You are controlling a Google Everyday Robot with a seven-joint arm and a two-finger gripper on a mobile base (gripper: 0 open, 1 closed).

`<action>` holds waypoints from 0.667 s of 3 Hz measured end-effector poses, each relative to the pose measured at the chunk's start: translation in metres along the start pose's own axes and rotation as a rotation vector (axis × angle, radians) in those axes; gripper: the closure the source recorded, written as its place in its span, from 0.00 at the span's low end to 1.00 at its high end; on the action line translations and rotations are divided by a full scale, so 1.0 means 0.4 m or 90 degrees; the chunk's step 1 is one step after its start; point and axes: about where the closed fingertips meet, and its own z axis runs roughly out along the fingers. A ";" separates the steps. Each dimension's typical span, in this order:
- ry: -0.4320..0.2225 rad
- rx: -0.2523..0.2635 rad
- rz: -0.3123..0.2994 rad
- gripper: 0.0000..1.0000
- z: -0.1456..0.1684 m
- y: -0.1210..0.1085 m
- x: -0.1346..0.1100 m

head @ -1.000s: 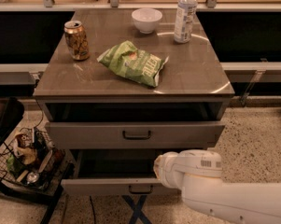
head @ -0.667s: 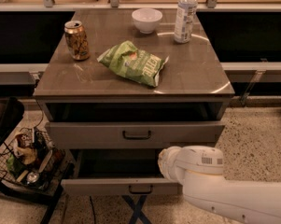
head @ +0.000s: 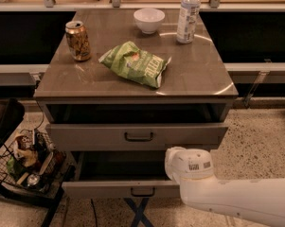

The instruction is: Open middle drawer

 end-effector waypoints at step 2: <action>0.021 -0.018 -0.022 1.00 0.124 0.032 0.029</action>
Offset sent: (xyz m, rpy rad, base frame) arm 0.0348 -0.0092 -0.0769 -0.0590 0.0535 0.0121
